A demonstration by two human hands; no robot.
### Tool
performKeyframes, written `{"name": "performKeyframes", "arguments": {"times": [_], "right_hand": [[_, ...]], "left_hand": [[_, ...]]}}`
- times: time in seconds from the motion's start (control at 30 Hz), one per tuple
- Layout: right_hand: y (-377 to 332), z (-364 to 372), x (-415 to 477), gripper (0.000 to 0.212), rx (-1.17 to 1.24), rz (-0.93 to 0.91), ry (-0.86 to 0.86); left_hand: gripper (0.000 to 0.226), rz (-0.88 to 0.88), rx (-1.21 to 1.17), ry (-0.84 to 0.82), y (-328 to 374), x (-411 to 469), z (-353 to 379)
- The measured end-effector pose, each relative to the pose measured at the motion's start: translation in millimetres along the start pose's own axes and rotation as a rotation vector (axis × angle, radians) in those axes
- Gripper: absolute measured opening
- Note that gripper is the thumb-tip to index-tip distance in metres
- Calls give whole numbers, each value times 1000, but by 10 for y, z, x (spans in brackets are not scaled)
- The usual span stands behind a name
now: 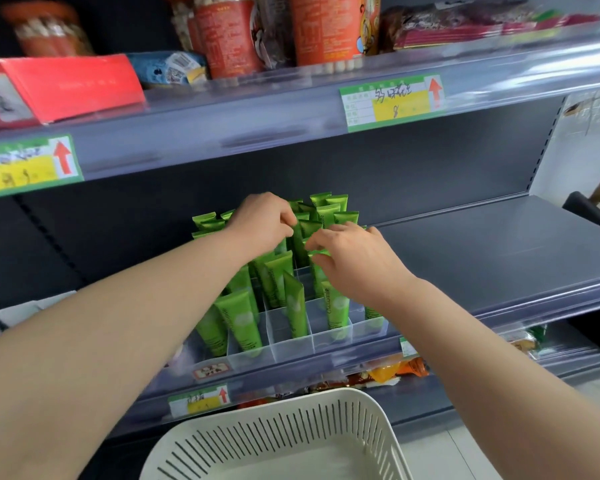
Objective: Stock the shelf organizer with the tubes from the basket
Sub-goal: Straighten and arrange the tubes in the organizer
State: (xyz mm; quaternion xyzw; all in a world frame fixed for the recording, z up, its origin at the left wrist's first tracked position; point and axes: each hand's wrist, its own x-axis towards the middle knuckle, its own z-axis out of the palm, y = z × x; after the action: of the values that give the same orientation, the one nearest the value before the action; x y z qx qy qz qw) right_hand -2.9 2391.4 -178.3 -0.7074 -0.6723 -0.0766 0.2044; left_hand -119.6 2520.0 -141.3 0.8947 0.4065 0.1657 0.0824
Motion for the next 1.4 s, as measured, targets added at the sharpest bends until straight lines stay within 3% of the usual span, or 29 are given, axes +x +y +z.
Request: {"name": "performKeyframes", "arguments": {"times": [0.2, 0.3, 0.4, 0.63, 0.77, 0.83, 0.97, 1.03, 1.13, 1.27, 1.4], "right_hand": [[-337, 144, 18, 32, -96, -24, -141], [-384, 196, 48, 28, -143, -3, -134], [-362, 179, 58, 37, -135, 8, -156], [-323, 171, 35, 37, -136, -5, -174], [-298, 121, 38, 21, -72, -2, -209], [-296, 97, 33, 26, -42, 2, -200], [-292, 67, 48, 20, -44, 13, -119], [-296, 68, 60, 26, -72, 18, -88], [-287, 80, 77, 36, -110, 16, -79], [-263, 51, 52, 52, -62, -63, -222], [-252, 100, 27, 29, -52, -92, -287]], "left_hand": [[20, 36, 27, -134, -150, -208, -125], [22, 32, 99, -177, -173, -228, -44], [22, -10, 134, -196, -197, -216, 53], [12, -7, 146, -186, -185, -225, 123], [10, -17, 143, -207, -199, -226, 112], [8, -26, 102, -222, -212, -222, 82], [11, -59, -3, -87, -216, -205, -26], [14, -82, 61, -24, -247, -185, -48], [13, -110, 218, -67, -308, -139, 1], [21, -115, 297, -109, -362, -92, 126], [20, -111, 296, -110, -387, -60, 204]]}}
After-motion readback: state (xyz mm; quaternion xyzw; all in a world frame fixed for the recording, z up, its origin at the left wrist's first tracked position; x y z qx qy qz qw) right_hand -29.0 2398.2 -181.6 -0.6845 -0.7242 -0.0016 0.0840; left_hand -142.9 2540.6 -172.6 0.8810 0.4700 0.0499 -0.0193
